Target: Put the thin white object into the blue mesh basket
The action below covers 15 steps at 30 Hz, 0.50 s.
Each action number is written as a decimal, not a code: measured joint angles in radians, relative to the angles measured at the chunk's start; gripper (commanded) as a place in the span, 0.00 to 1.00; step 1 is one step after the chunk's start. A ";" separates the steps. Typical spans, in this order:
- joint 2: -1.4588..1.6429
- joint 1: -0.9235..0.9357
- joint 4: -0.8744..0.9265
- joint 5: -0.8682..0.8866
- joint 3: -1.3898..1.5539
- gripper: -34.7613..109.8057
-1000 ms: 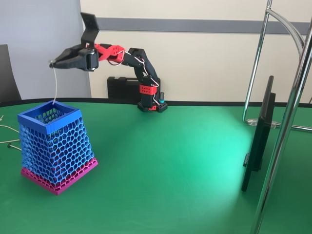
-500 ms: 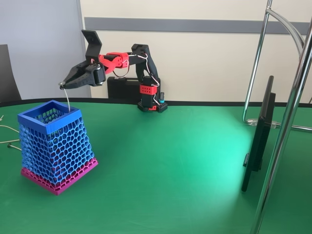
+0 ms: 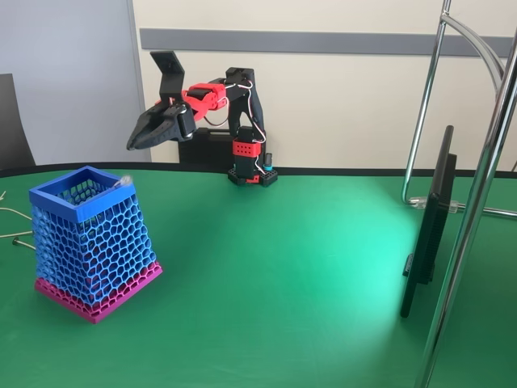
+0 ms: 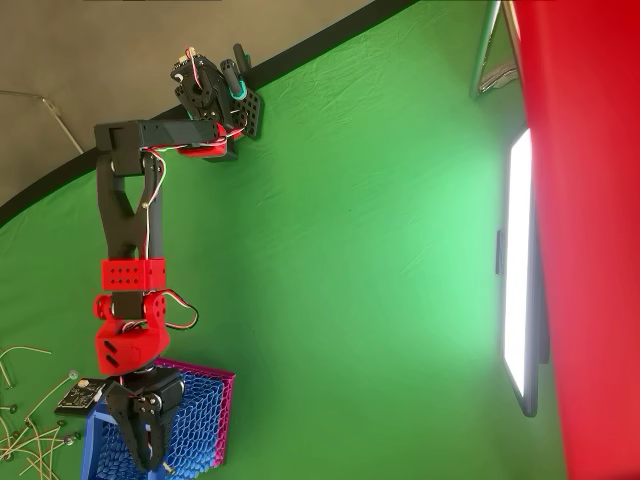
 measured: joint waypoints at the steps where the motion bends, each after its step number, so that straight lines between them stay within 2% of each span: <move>1: 0.008 -0.003 0.000 0.005 0.006 0.31; 15: 0.034 -0.008 -0.064 0.137 0.012 0.30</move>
